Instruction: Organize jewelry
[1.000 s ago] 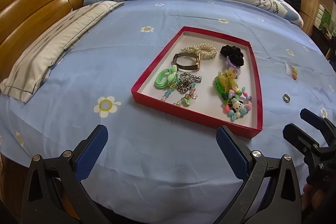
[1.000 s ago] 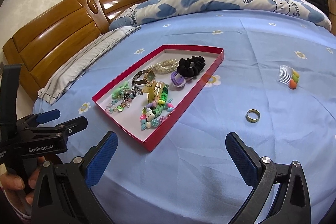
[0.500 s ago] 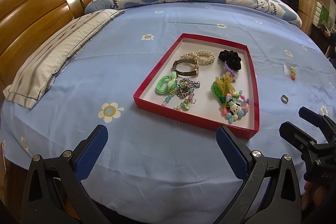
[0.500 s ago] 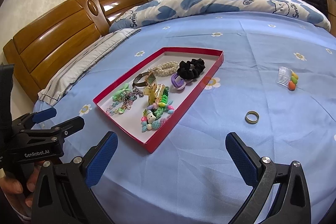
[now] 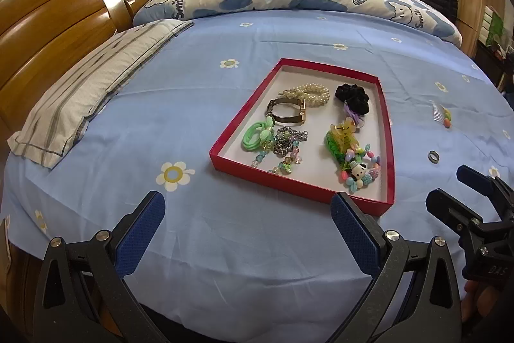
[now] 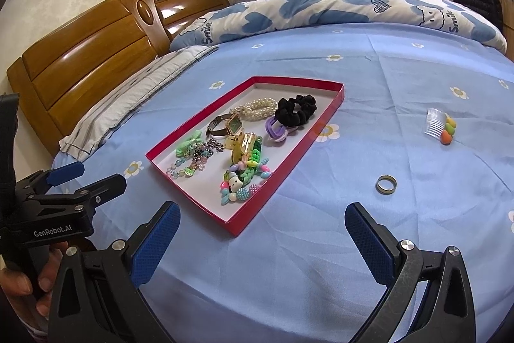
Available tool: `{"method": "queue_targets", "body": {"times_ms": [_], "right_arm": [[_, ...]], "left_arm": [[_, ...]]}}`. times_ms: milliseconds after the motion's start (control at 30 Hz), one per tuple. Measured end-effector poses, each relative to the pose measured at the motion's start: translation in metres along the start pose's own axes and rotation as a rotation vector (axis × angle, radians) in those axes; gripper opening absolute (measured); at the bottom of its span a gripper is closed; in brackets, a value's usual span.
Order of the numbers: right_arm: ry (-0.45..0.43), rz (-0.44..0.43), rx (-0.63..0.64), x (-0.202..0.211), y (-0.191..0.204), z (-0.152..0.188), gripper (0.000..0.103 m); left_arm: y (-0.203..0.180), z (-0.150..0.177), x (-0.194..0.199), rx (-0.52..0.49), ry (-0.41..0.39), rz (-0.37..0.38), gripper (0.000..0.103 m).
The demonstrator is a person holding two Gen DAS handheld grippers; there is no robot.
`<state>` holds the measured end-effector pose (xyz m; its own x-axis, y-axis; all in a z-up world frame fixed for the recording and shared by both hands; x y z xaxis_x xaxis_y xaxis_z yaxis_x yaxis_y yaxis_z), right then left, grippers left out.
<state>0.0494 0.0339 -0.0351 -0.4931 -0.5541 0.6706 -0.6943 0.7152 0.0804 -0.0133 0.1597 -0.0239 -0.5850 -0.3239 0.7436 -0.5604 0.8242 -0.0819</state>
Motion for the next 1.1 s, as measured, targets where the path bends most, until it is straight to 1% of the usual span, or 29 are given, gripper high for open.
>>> {"method": "queue_targets", "body": {"times_ms": [1100], "right_arm": [[-0.002,-0.004,0.010,0.0011,0.0045,-0.0033,0.103]], "left_arm": [[0.0013,0.0012,0.0021,-0.001,-0.007,-0.005,0.103]]}}
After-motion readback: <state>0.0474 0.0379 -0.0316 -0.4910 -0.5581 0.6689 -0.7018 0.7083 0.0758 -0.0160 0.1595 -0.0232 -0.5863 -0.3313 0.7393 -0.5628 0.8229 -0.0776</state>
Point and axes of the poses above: each gripper's, at about its wrist camera, not at the fingertips, and x roughly against the way its jaws point, y to its left, z to its underside, the point moved 5 cm from there along -x, roughly the way its jaws point, and after that the axes turned 15 degrees about x, right-handed, at the moved point
